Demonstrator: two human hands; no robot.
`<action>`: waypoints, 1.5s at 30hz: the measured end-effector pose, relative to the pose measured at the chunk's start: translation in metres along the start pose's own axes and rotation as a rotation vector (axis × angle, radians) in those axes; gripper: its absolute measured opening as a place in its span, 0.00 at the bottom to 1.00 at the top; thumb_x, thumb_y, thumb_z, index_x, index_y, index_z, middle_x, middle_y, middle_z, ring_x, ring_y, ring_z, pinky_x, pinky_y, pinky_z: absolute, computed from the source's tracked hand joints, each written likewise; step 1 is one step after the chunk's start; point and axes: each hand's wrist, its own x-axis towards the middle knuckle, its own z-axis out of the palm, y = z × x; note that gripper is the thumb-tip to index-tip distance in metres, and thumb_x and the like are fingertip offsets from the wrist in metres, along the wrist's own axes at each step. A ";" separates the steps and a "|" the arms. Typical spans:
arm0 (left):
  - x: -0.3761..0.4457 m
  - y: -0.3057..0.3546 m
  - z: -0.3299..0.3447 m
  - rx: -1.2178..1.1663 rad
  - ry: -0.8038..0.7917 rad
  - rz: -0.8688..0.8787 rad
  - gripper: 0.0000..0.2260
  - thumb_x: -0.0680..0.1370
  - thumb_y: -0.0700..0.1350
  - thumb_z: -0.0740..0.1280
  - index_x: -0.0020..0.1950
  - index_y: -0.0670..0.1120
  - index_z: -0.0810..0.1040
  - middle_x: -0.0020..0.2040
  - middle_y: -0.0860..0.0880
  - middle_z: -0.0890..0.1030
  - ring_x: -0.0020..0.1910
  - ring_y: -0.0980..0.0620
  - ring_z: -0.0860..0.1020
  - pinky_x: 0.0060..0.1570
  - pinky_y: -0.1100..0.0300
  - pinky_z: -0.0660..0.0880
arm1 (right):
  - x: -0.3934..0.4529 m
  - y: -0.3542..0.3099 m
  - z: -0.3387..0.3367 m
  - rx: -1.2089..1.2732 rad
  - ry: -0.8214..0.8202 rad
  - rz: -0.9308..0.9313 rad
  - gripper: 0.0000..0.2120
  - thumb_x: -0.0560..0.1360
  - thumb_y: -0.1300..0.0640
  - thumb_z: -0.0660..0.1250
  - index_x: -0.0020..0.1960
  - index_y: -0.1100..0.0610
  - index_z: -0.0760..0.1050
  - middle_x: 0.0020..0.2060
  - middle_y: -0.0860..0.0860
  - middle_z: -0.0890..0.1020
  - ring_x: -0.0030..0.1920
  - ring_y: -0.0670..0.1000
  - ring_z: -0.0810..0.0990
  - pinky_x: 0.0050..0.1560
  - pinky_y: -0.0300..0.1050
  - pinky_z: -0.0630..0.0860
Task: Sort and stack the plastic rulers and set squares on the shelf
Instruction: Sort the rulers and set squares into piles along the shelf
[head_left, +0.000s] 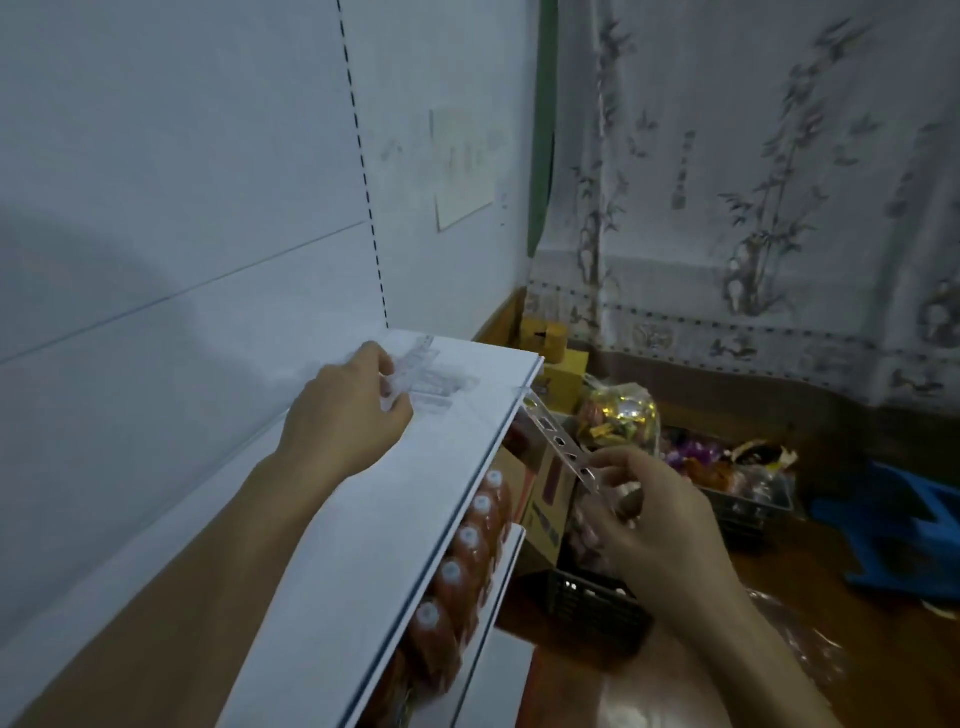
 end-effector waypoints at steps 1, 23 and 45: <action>0.010 -0.004 0.005 0.015 -0.021 -0.004 0.13 0.76 0.52 0.68 0.58 0.50 0.73 0.53 0.53 0.82 0.48 0.46 0.80 0.49 0.51 0.78 | 0.009 0.002 0.004 0.010 -0.008 0.020 0.14 0.74 0.45 0.71 0.59 0.42 0.75 0.49 0.37 0.78 0.46 0.41 0.79 0.41 0.40 0.80; 0.072 -0.072 0.039 -0.209 0.123 -0.337 0.11 0.77 0.43 0.69 0.59 0.53 0.78 0.57 0.57 0.81 0.55 0.60 0.80 0.54 0.59 0.80 | 0.235 -0.033 0.139 0.060 -0.372 -0.328 0.14 0.76 0.48 0.72 0.60 0.41 0.75 0.59 0.41 0.76 0.54 0.43 0.76 0.59 0.44 0.79; -0.132 -0.033 0.003 0.295 0.337 -0.874 0.21 0.79 0.50 0.66 0.72 0.51 0.70 0.69 0.54 0.73 0.67 0.54 0.72 0.66 0.60 0.66 | 0.150 -0.095 0.167 0.137 -0.893 -1.008 0.21 0.79 0.44 0.66 0.71 0.42 0.70 0.66 0.36 0.70 0.70 0.39 0.63 0.69 0.34 0.58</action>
